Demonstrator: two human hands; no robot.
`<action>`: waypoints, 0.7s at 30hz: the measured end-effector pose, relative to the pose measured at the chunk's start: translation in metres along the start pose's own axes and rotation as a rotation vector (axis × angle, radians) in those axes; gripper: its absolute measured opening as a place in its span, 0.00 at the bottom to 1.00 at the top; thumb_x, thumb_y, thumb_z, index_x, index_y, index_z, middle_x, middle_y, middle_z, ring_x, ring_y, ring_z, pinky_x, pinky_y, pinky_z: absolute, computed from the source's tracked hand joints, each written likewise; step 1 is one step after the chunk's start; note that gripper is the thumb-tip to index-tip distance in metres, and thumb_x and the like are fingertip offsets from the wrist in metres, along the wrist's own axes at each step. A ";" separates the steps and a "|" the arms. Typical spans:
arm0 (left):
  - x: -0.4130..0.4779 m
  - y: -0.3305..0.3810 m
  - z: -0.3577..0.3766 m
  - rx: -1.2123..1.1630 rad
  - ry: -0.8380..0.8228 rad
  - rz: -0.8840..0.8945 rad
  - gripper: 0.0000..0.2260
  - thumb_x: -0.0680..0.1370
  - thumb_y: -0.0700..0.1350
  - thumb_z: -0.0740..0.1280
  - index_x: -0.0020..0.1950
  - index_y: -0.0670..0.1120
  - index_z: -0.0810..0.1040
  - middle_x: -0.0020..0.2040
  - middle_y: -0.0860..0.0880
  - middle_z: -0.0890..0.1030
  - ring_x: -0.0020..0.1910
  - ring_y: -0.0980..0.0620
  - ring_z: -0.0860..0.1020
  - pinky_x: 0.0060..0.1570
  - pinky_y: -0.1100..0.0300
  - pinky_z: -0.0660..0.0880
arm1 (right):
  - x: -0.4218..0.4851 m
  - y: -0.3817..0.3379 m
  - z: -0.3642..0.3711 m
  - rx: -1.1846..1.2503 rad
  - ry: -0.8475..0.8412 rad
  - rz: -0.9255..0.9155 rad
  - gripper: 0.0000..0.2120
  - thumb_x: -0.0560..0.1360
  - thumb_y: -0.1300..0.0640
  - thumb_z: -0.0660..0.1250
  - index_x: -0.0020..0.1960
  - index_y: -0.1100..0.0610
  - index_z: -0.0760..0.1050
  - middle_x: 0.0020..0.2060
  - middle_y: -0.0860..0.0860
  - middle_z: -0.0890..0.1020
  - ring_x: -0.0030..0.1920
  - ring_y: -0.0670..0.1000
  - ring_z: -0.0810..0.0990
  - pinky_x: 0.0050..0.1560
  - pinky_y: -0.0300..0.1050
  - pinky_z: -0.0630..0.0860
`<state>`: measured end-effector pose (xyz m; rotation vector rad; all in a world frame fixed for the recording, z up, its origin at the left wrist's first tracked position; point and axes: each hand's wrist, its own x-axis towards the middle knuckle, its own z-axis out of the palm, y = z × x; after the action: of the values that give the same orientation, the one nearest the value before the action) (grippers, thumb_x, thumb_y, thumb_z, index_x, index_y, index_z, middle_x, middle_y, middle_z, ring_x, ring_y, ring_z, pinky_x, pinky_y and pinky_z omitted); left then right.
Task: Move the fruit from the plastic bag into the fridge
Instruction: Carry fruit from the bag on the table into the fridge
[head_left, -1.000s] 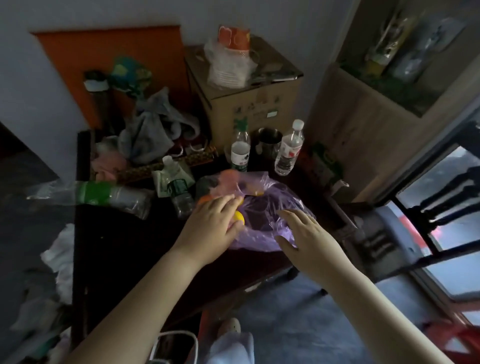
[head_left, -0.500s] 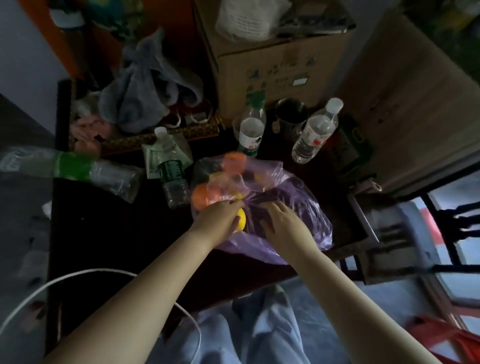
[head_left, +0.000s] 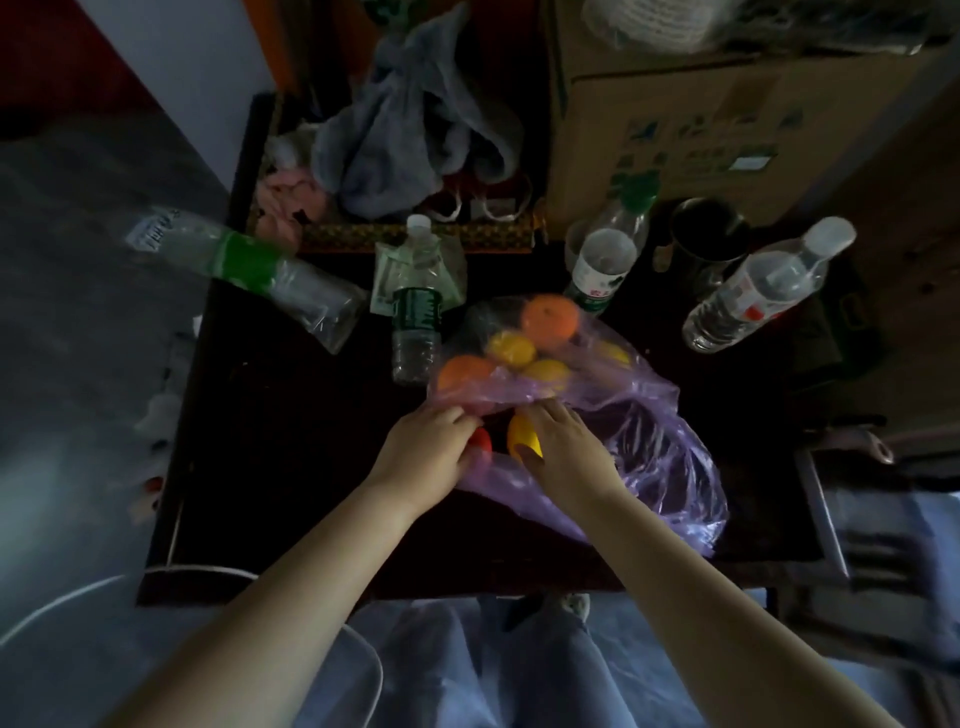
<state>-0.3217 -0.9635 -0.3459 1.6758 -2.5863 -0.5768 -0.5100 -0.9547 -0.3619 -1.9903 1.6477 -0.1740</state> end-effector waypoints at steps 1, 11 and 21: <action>-0.001 -0.001 0.001 -0.001 0.001 -0.018 0.13 0.76 0.51 0.65 0.57 0.47 0.78 0.54 0.49 0.80 0.53 0.47 0.79 0.46 0.55 0.73 | 0.003 0.000 0.002 -0.009 0.003 -0.008 0.24 0.75 0.55 0.66 0.69 0.57 0.65 0.67 0.53 0.69 0.66 0.56 0.68 0.62 0.48 0.69; 0.001 -0.008 0.011 0.048 -0.093 -0.092 0.24 0.73 0.62 0.64 0.63 0.49 0.72 0.59 0.50 0.73 0.58 0.48 0.74 0.49 0.54 0.74 | 0.010 0.003 0.011 -0.064 -0.032 0.016 0.28 0.72 0.55 0.70 0.69 0.55 0.65 0.66 0.52 0.69 0.67 0.54 0.67 0.58 0.49 0.74; 0.003 -0.010 0.017 0.122 -0.207 0.012 0.32 0.68 0.67 0.65 0.65 0.49 0.70 0.62 0.50 0.75 0.65 0.47 0.69 0.58 0.54 0.69 | -0.007 0.002 0.020 -0.083 -0.057 0.138 0.34 0.70 0.61 0.70 0.72 0.54 0.60 0.66 0.51 0.66 0.64 0.56 0.68 0.54 0.49 0.74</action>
<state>-0.3174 -0.9649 -0.3654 1.7192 -2.8267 -0.6373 -0.5050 -0.9420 -0.3779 -1.9142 1.7739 0.0022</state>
